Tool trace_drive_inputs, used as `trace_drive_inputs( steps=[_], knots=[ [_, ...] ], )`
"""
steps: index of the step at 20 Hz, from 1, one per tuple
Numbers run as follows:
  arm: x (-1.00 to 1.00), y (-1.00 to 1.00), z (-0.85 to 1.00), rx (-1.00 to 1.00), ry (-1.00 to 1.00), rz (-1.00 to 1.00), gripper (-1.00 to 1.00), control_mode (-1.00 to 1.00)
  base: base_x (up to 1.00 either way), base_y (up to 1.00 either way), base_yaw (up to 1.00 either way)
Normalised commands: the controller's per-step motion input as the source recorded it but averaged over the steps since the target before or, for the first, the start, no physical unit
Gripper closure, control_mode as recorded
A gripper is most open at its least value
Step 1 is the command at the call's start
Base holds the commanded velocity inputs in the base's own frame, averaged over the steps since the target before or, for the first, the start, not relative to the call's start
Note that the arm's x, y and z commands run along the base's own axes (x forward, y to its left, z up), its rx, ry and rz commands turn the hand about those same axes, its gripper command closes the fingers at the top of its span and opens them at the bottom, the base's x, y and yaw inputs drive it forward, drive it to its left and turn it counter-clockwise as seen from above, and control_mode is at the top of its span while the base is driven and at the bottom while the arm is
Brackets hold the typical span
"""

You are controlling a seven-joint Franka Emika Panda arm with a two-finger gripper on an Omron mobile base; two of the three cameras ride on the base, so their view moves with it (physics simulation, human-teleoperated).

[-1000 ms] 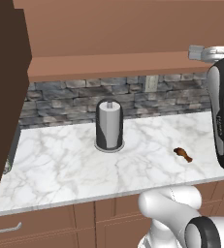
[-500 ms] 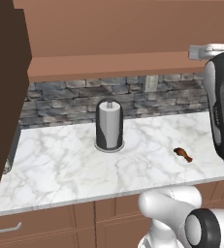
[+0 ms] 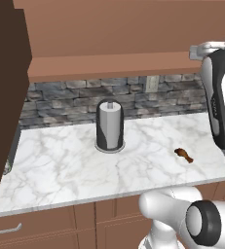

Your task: Retrieve the tupperware from the cabinet, then place the raw meat into the tupperware to avoid contamination.

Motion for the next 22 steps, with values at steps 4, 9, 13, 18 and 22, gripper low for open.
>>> trace_drive_inputs(
  steps=[4,9,13,18,22],
  knots=[
    [0.25,-0.08,-0.05,0.00,-0.02,0.01,-1.00,-1.00,0.00,0.00,0.00],
    [0.29,-0.07,-0.10,0.00,-0.01,0.01,-1.00,-1.00,0.00,0.00,0.00],
    [0.30,-0.08,-0.09,0.00,0.00,0.01,-1.00,-1.00,0.00,0.00,0.00],
    [0.31,-0.11,-0.05,0.00,0.00,0.00,-1.00,-1.00,0.00,0.00,0.00],
    [0.30,-0.11,-0.03,0.00,0.00,0.01,-1.00,-1.00,0.00,0.00,0.00]
  ],
)
